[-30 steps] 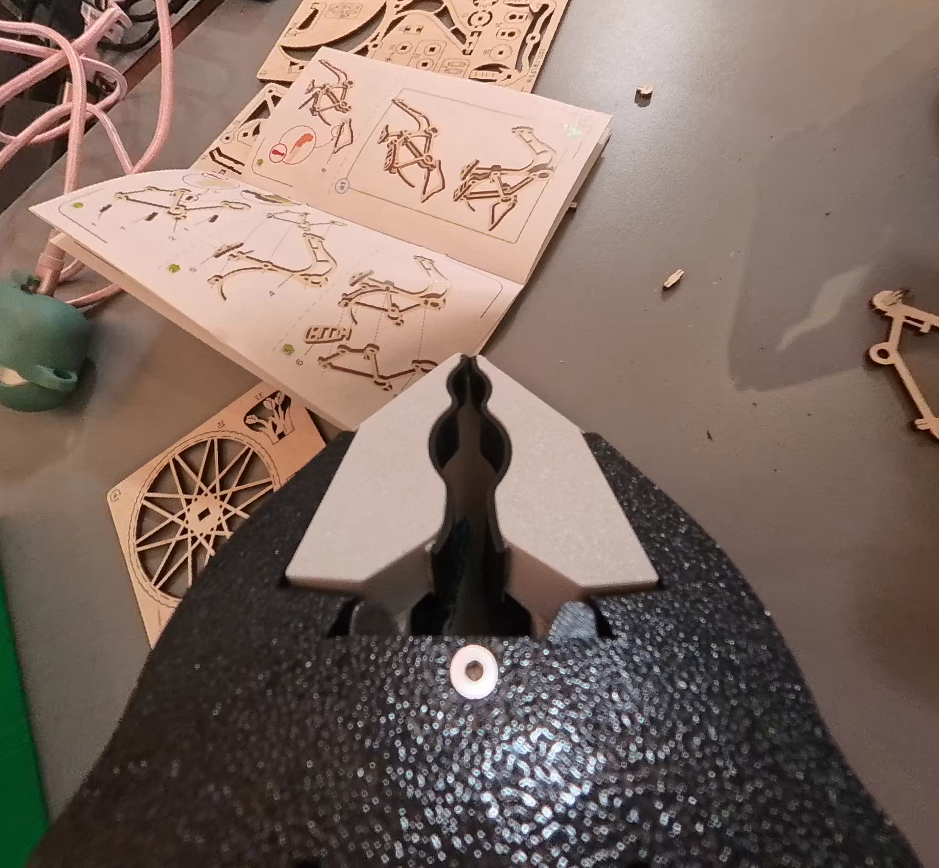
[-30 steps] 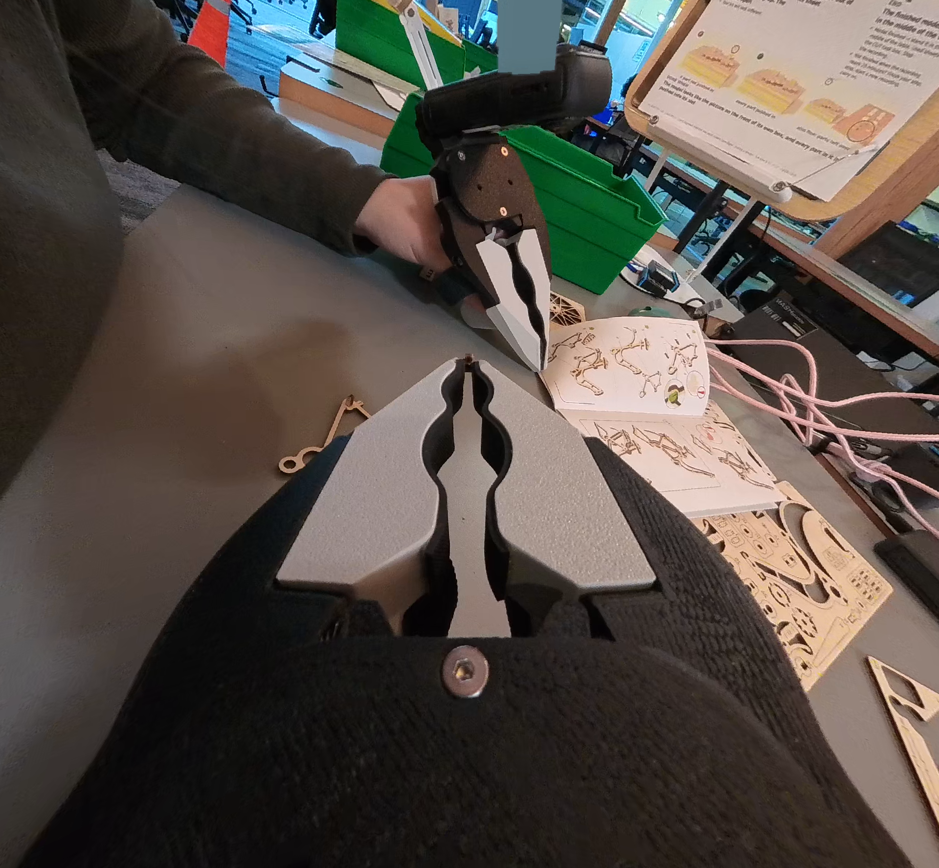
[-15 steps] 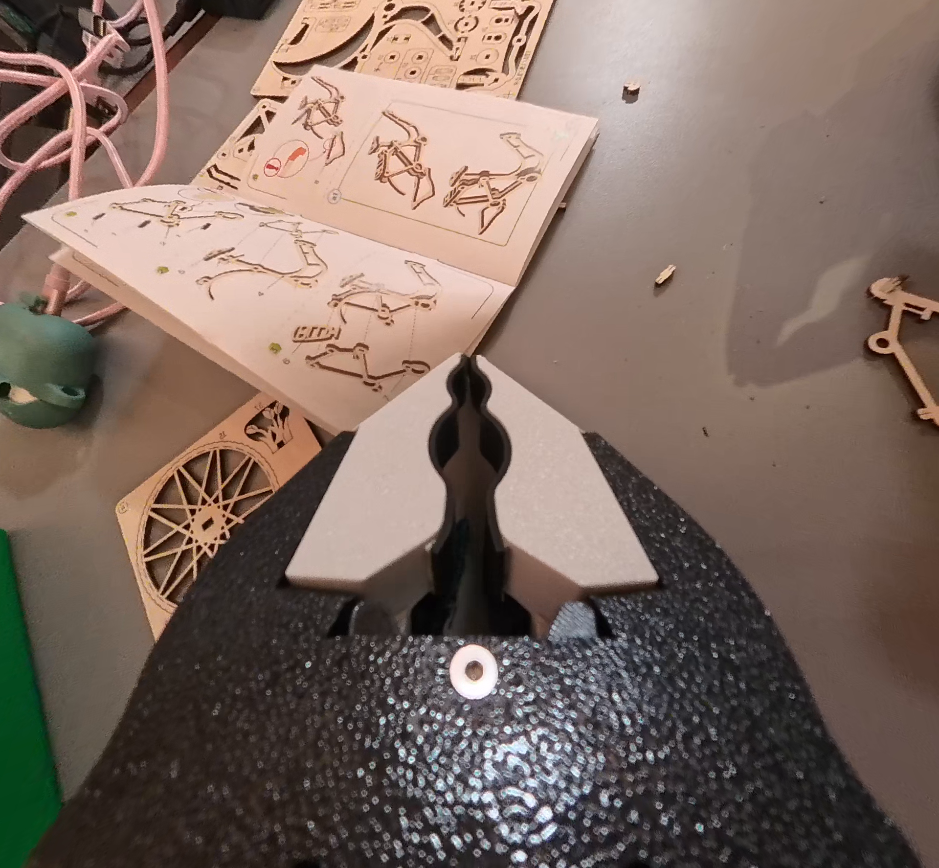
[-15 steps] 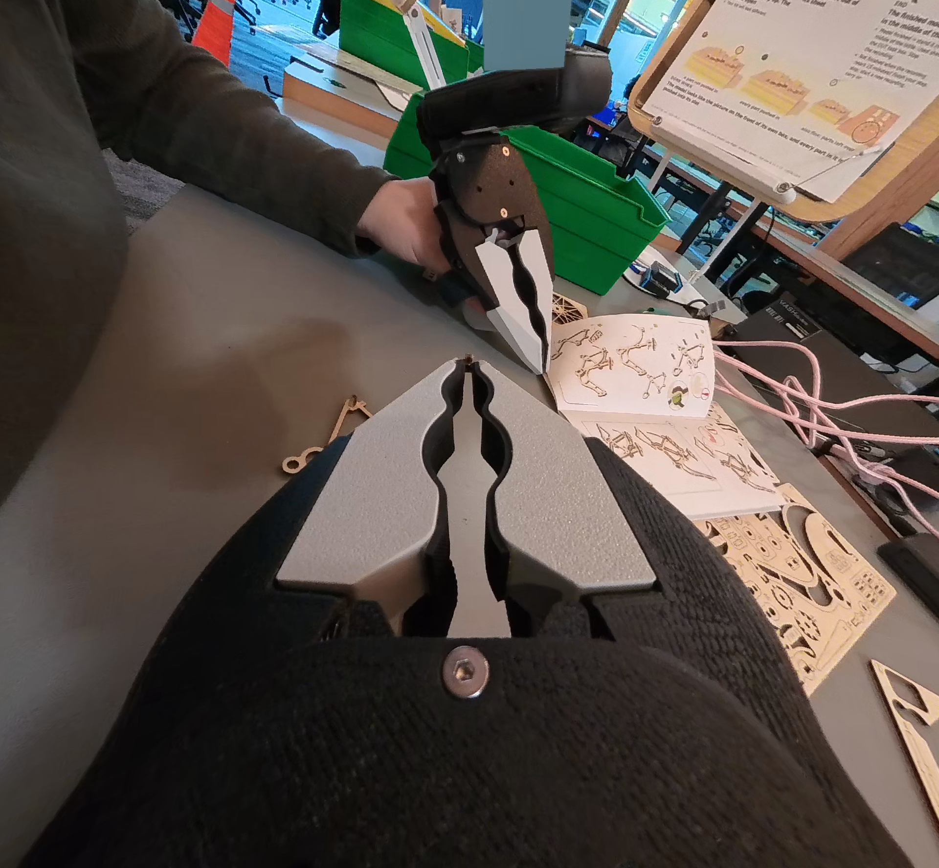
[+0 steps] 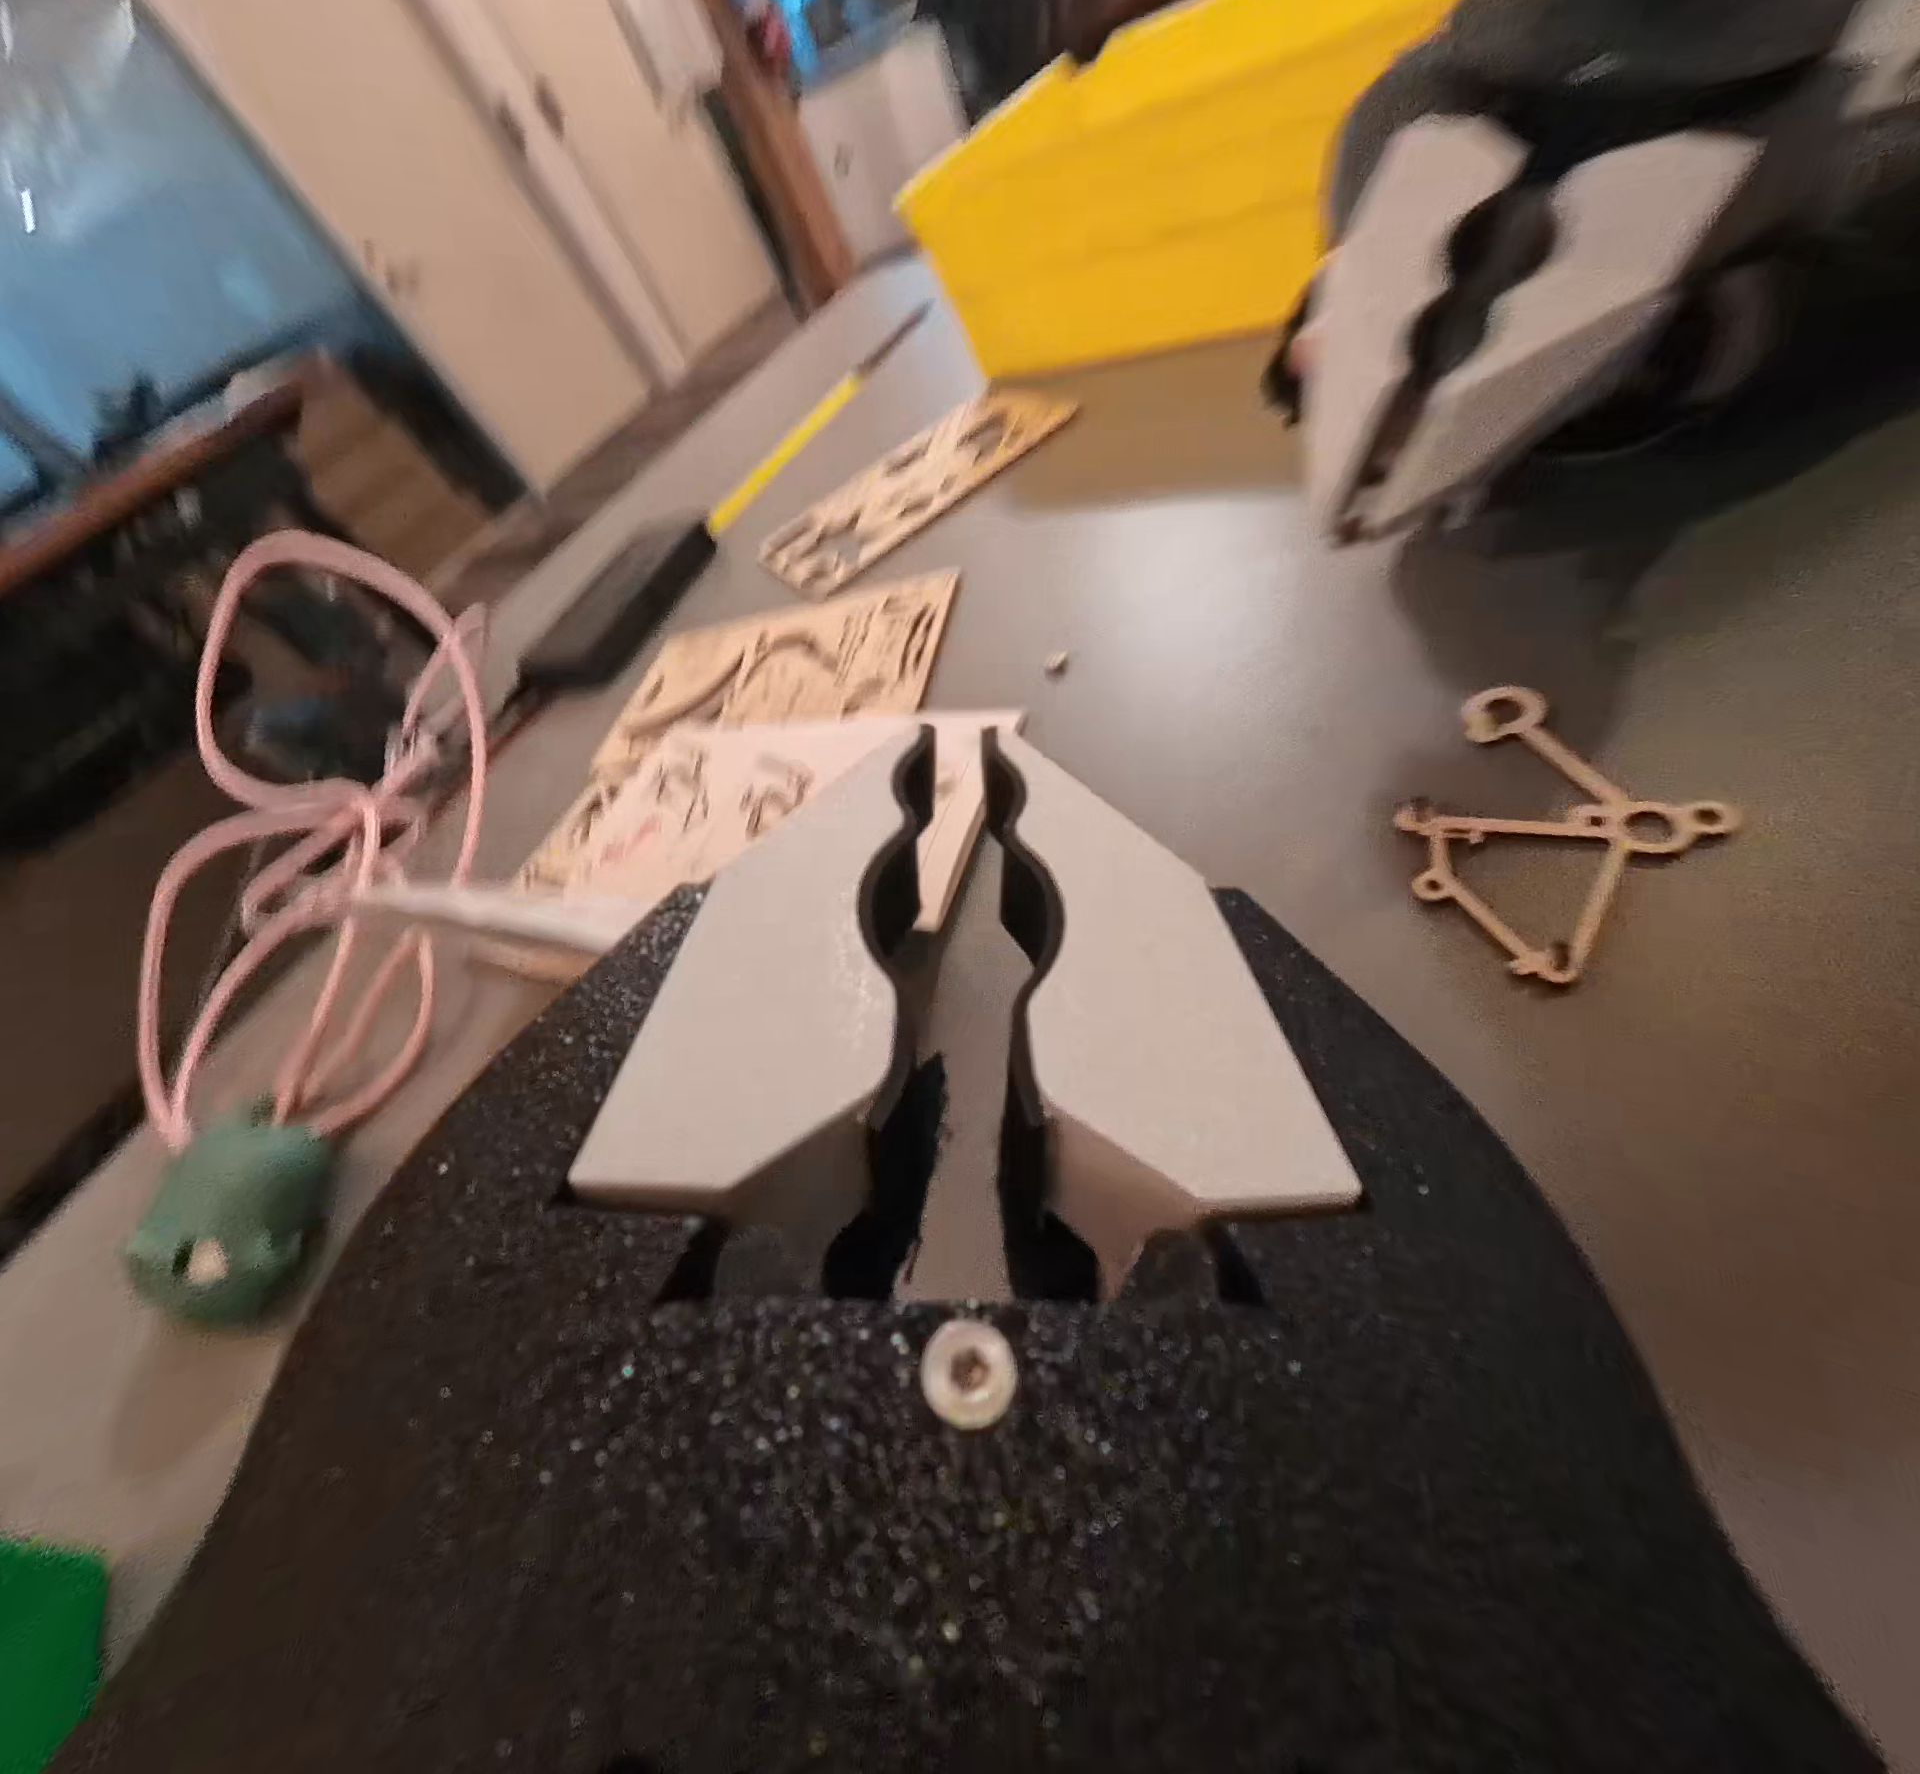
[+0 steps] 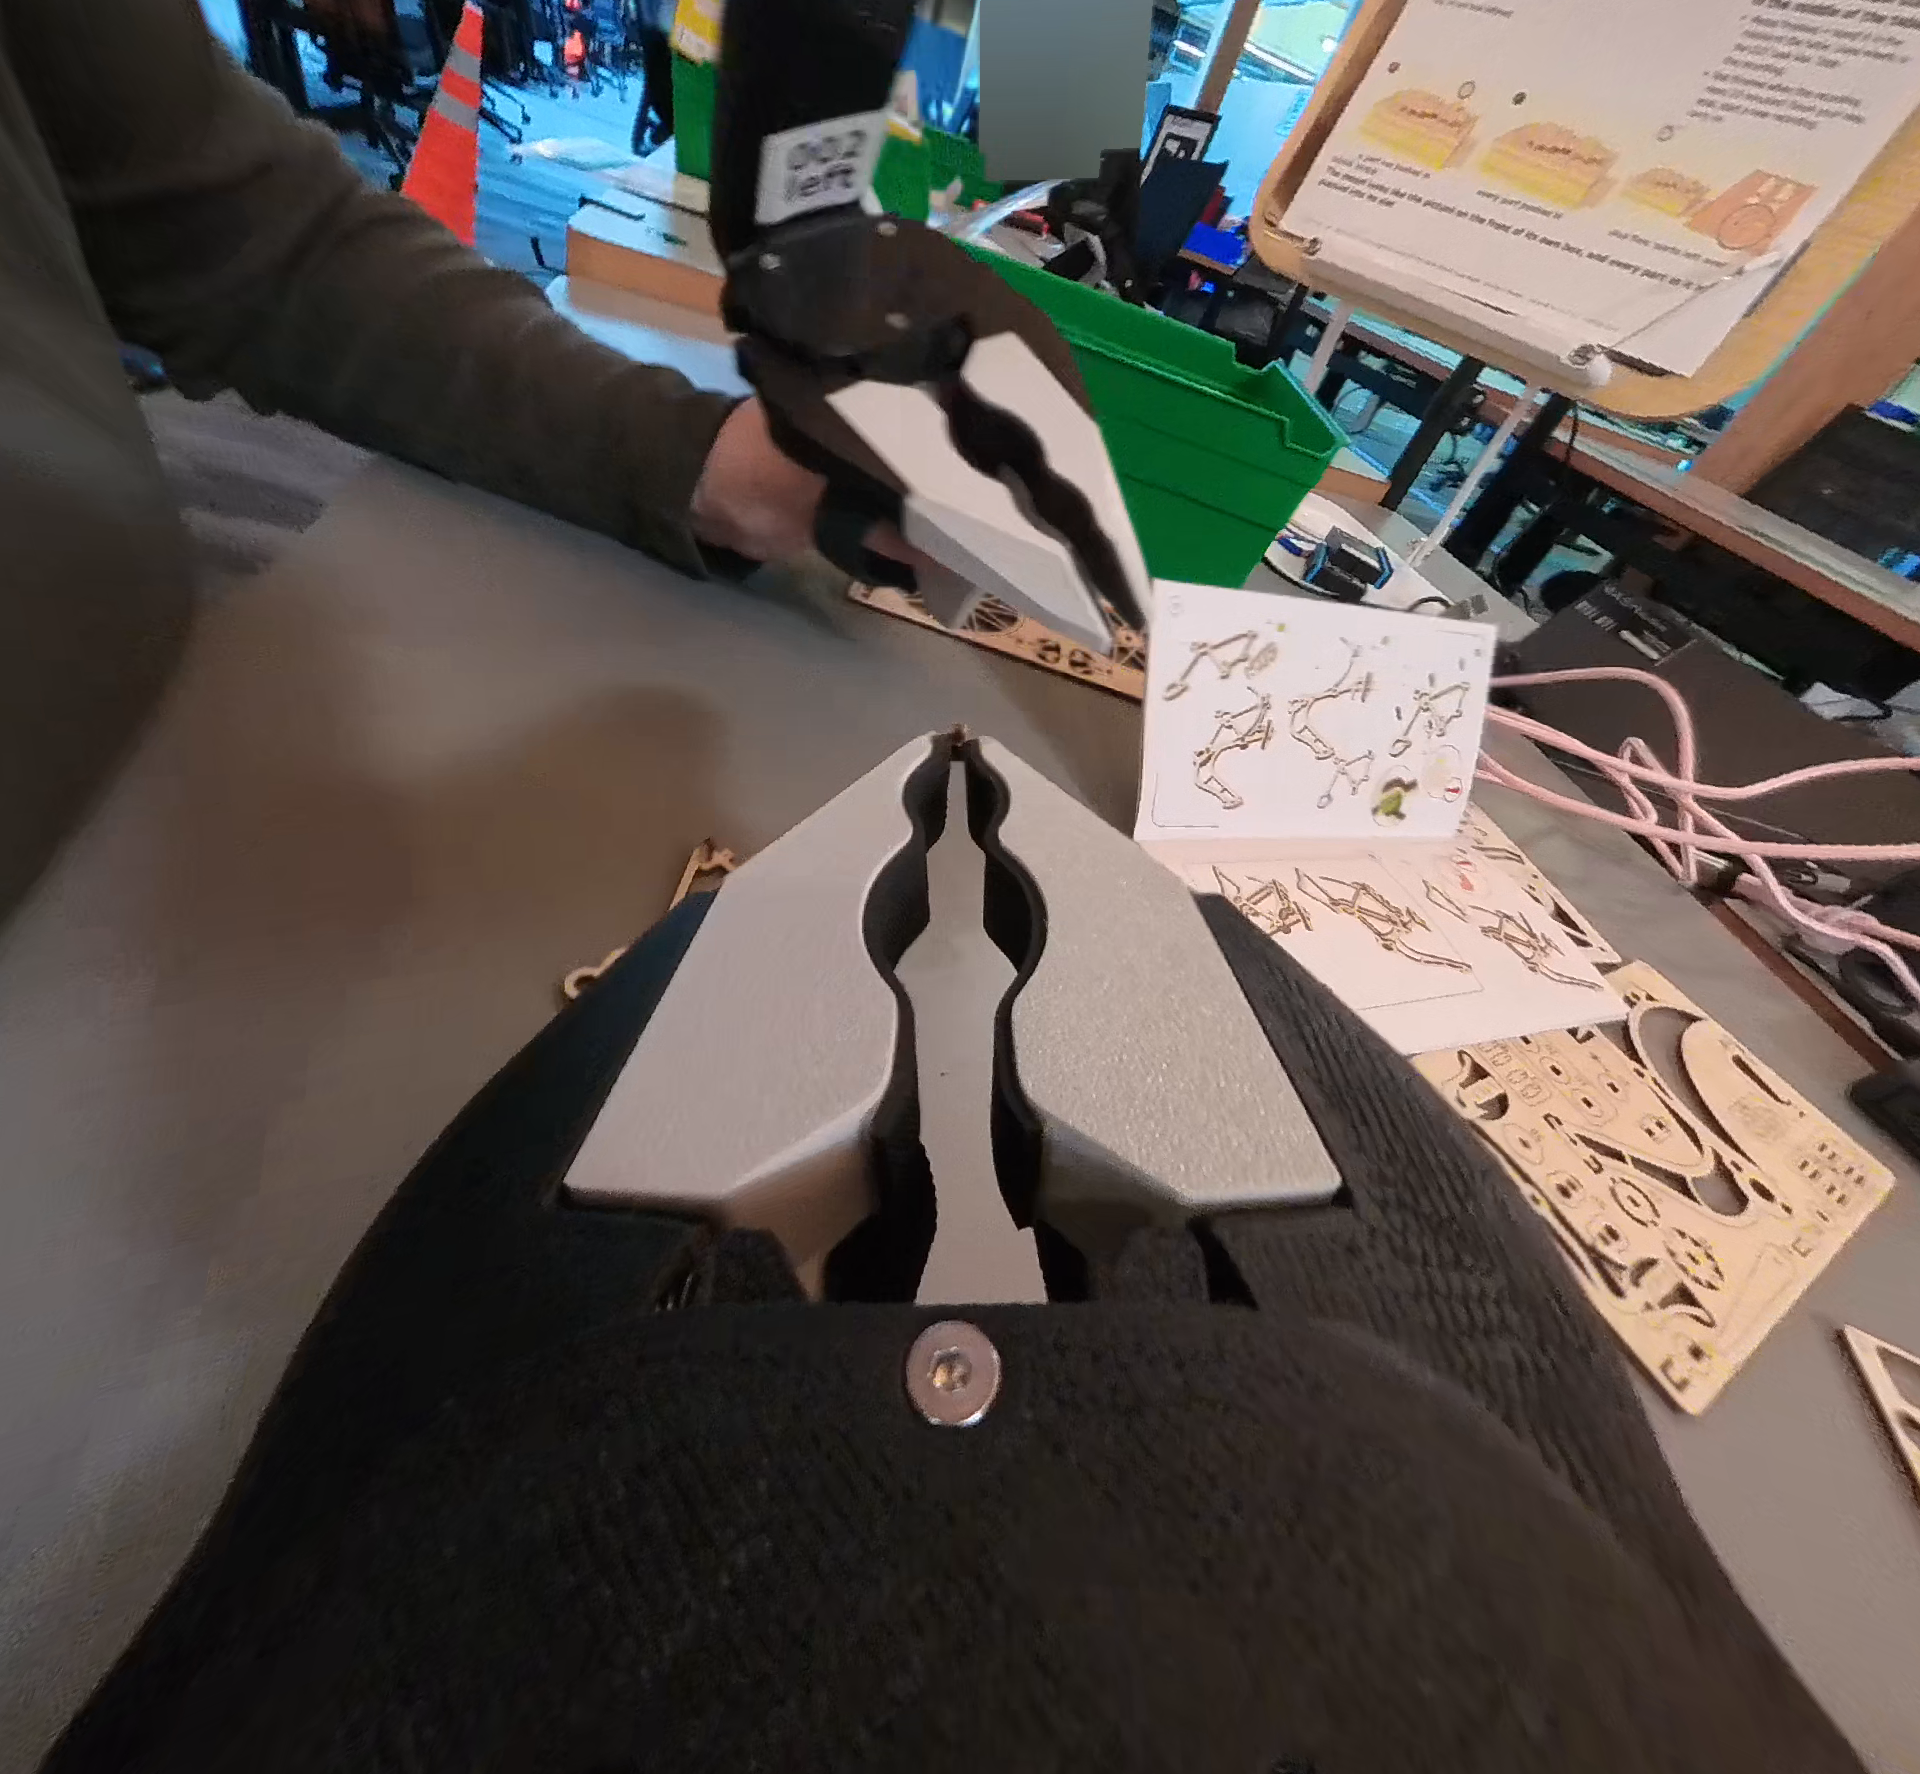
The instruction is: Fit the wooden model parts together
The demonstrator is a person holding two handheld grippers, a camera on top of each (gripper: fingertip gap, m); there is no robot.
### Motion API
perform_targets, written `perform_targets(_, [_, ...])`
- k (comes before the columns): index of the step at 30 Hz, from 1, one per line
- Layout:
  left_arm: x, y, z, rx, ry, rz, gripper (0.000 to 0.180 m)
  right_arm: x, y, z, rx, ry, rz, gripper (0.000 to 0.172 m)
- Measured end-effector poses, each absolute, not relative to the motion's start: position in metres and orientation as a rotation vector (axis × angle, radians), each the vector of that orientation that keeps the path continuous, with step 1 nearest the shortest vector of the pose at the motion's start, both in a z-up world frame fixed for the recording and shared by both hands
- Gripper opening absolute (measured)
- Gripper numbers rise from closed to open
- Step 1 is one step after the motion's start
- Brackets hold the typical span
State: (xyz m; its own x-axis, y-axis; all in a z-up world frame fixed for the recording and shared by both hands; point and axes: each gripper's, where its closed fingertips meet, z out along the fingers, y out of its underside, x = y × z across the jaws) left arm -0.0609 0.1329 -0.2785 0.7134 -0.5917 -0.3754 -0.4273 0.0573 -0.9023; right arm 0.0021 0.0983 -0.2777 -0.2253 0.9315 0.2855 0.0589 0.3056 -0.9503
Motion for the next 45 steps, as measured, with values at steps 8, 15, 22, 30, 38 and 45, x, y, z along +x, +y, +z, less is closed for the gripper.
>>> perform_targets(8, [-0.011, 0.1, -0.259, -1.282, 0.982, -0.325, 0.012, 0.005, 0.106, -0.262, -1.021, -1.428, 1.291, 0.0])
perform_targets(15, [-0.004, 0.097, -0.259, -1.333, 0.905, -0.496, 0.015, 0.0, 0.109, -0.254, -1.165, -1.288, 1.599, 0.0])
perform_targets(22, [-0.009, 0.102, -0.262, -1.409, 0.837, -0.59, 0.011, -0.005, 0.107, -0.257, -1.164, -1.322, 1.558, 0.0])
perform_targets(30, [-0.002, 0.096, -0.267, -1.423, 0.871, -0.623, 0.009, -0.009, 0.097, -0.257, -1.141, -1.348, 1.543, 0.0])
perform_targets(38, [0.001, 0.097, -0.271, -1.432, 0.881, -0.632, 0.0, -0.009, 0.103, -0.255, -1.188, -1.285, 1.613, 0.0])
perform_targets(45, [0.0, 0.096, -0.265, -1.384, 0.886, -0.574, 0.0, -0.002, 0.1, -0.252, -1.181, -1.267, 1.71, 0.0])
